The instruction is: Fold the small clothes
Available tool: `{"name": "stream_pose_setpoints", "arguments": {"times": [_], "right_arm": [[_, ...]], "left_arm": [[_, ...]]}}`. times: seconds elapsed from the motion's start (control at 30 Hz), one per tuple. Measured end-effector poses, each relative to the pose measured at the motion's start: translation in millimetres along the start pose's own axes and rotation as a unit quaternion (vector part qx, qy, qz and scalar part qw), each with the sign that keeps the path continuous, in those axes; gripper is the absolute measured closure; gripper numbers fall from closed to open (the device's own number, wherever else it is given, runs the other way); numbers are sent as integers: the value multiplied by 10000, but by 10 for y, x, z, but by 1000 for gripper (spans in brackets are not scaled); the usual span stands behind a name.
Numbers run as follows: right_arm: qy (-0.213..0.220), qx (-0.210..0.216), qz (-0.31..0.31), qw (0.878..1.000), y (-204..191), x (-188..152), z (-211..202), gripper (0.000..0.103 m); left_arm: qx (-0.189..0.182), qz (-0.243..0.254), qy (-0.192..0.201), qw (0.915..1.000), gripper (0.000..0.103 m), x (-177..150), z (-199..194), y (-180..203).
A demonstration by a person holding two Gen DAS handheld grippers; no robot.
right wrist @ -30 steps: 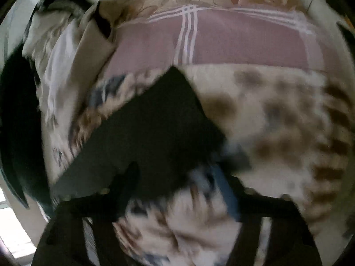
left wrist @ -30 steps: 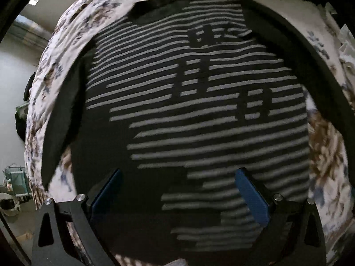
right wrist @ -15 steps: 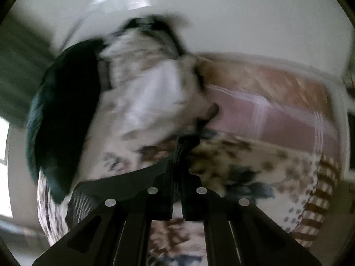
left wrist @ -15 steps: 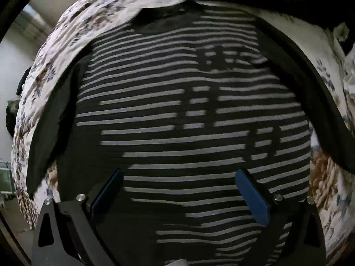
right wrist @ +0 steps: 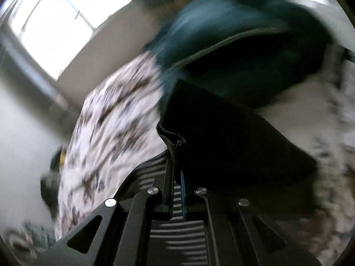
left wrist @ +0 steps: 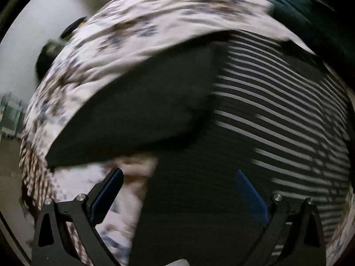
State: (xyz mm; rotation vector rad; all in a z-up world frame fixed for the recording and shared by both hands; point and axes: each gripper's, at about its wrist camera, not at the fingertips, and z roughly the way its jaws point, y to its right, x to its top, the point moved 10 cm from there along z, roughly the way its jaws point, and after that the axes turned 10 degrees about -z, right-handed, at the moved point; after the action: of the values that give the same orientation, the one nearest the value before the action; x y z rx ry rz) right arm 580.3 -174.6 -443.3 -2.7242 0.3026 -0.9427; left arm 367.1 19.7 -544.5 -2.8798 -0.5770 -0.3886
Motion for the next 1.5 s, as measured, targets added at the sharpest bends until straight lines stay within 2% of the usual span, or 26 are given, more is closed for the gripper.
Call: {"name": "stream_pose_setpoints", "arguments": {"times": [0.13,0.27,0.33,0.37,0.4,0.43,0.5,0.57,0.67,0.77,0.9,0.93,0.97,1.03,1.07,1.17,1.23,1.33,1.4,1.5], "right_arm": [[-703,121,-491,9962,-1020,-442,1149,98],[-1486,149,-949,9842,-1582,-1056,1936,98],[-2176,410,-939,9706,-1755,-1448,2264,93],[-2566,732,-788,9605,-1784,-1641,2361,89],[-2756,1008,-617,9540,-1791,-1766,2361,77],[-2773,1225,-422,9520,-1742,-1843,2264,61],[-2495,1292,-136,9596,-1397,-1902,1900,48],[-2274,1013,208,9683,-904,-1915,1537,47],[-2069,199,781,9750,39,-1975,1039,47],[-1941,-474,1550,9675,985,-2090,644,47],[-1768,-953,1925,9605,1732,-2123,385,47],[-1730,-1002,1972,9598,1855,-2126,358,47],[-1703,-1030,2017,9590,1959,-2129,338,47],[-1664,-1034,2060,9587,2035,-2139,326,47],[-1649,-1019,2051,9594,2064,-2135,315,47],[-1681,-1018,1925,9614,2049,-2101,374,47],[-1705,-999,1849,9627,2053,-2065,403,47],[-1772,-1038,1803,9619,2023,-1998,518,47],[-1802,-1090,1835,9602,1921,-1934,678,47],[-1955,-1196,1806,9565,2064,-1968,801,46]], "left_arm": [[234,-350,-40,9991,0,159,198,-589],[418,-479,-124,9979,0,229,358,-916],[428,-515,-132,9977,0,267,408,-1013],[393,-537,-155,9977,0,296,422,-1040],[349,-565,-174,9976,0,325,419,-1036],[269,-605,-175,9977,0,358,405,-1020],[-22,-616,-126,9980,0,472,346,-877],[-217,-500,-101,9985,0,592,310,-664],[-585,-274,-124,9978,0,862,349,-189],[-961,-86,-191,9951,0,1123,472,287],[-1022,318,-531,9928,1,1372,909,824],[-1074,478,-606,9912,15,1399,1053,989],[-1010,617,-631,9910,56,1393,1138,1083],[-1002,771,-553,9904,89,1407,1174,1181],[-1014,746,-226,9918,96,1486,1059,1158],[-1435,288,92,9892,97,1636,782,949],[-1479,-16,212,9888,98,1719,716,739],[-1308,-314,311,9904,100,1772,735,502],[-1336,-499,241,9895,100,1744,773,420],[-1267,-480,269,9904,100,1732,804,409]]}}
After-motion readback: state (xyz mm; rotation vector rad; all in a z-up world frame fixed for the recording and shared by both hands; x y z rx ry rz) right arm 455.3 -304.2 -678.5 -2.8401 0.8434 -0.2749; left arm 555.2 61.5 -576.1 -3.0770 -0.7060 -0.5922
